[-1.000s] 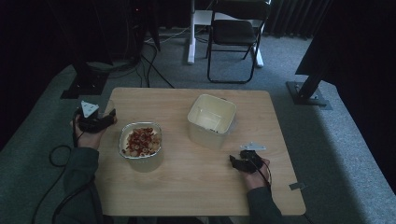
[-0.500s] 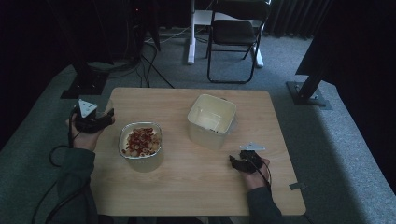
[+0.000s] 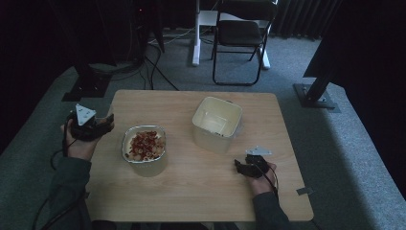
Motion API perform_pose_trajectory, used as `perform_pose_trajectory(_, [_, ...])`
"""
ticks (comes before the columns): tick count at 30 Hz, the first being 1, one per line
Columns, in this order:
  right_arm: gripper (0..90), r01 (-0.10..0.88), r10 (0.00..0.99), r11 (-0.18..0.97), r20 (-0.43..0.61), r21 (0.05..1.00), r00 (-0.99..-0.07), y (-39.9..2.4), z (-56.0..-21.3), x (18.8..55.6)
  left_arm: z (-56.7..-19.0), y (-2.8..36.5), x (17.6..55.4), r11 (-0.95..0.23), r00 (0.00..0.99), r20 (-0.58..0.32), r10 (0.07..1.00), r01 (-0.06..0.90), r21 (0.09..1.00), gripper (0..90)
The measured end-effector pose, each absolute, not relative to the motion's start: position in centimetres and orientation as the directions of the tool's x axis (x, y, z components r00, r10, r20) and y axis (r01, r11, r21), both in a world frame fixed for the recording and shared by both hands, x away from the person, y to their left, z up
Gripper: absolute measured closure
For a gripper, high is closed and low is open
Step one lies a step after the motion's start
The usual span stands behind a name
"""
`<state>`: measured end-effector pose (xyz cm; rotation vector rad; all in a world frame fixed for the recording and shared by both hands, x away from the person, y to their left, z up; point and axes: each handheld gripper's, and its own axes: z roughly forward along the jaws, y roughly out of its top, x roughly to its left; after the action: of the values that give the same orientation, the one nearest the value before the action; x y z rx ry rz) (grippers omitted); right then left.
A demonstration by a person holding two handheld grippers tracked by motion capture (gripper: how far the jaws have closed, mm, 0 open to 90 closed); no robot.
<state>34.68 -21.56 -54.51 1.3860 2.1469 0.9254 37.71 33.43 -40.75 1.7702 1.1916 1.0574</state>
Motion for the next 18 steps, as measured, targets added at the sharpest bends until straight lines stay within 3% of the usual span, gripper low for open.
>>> perform_pose_trajectory(14, [35.3, 0.614, 0.910, 0.276, 0.006, 0.739, -0.415, -21.5, -54.8, 34.6, -39.3, 32.2, 35.6, -0.440, 0.214, 0.388, 0.896, 0.325, 0.837, 31.0])
perform_pose_trajectory(18, [35.1, 0.613, 0.909, 0.275, 0.006, 0.741, -0.416, -21.6, -54.8, 34.7, -39.4, 31.2, 35.2, -0.516, 0.212, 0.471, 0.856, 0.309, 0.799, 31.0])
